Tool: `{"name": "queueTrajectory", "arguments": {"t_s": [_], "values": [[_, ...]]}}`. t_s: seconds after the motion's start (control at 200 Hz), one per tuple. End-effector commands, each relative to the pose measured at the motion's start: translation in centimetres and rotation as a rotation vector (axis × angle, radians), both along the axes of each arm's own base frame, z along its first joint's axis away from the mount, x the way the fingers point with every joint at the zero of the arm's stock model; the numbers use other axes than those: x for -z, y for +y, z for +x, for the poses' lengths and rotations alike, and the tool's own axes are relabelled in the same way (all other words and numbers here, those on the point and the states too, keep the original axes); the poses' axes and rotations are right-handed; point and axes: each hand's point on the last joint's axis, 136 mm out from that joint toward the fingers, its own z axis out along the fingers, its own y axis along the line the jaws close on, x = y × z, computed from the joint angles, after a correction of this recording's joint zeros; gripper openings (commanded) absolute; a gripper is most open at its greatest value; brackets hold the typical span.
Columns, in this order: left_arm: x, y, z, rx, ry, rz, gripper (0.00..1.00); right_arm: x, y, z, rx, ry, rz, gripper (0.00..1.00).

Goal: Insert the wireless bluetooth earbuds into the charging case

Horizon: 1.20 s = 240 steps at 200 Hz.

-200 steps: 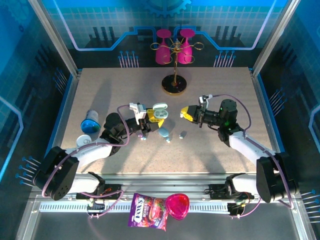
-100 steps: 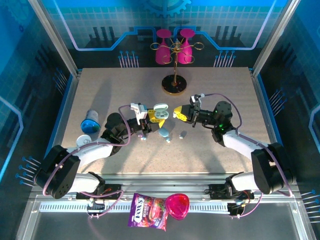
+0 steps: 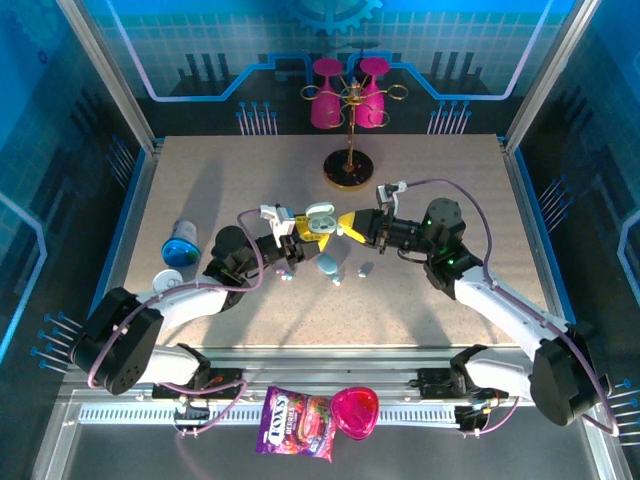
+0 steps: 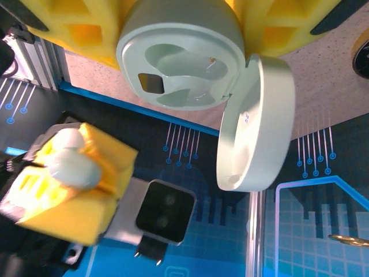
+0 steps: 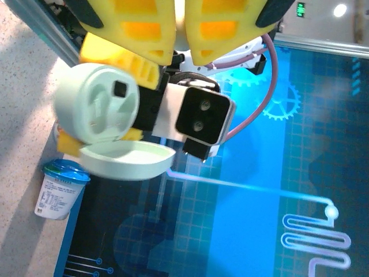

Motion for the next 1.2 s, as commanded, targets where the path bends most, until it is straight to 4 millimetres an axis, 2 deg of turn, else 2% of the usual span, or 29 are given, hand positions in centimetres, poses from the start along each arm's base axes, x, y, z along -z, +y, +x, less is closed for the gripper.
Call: {"name": "queueTrajectory", "arguments": {"t_s": [0.0, 0.155, 0.215, 0.235, 0.25, 0.275, 0.715, 1.196], "values": [[-0.9, -0.4, 0.3, -0.024, -0.068, -0.002, 0.14, -0.4, 0.5, 0.2, 0.047, -0.062, -0.080, 0.07], [-1.2, -1.0, 0.2, -0.030, -0.083, -0.002, 0.14, -1.5, 1.4, 0.1, 0.047, -0.110, -0.103, 0.07], [-1.3, -1.2, 0.0, -0.023, -0.086, -0.005, 0.14, -1.4, 1.7, 0.2, 0.052, -0.128, -0.126, 0.07], [-1.3, -1.2, 0.0, -0.023, -0.088, -0.006, 0.14, -0.5, 1.7, 0.2, 0.053, -0.107, -0.154, 0.07], [-1.4, -1.3, -0.1, -0.019, -0.089, -0.007, 0.14, -1.4, 1.8, 0.2, 0.055, -0.128, -0.151, 0.07], [-1.5, -1.3, -0.1, -0.020, -0.091, -0.008, 0.14, -1.5, 1.9, 0.2, 0.055, -0.136, -0.165, 0.07], [-2.2, -1.6, -0.4, -0.017, -0.109, -0.022, 0.14, 0.0, 2.8, 0.9, 0.092, -0.193, -0.358, 0.08], [-2.2, -2.2, -0.8, -0.006, -0.122, -0.011, 0.14, 1.5, 3.4, 1.4, 0.089, -0.187, -0.421, 0.09]]}}
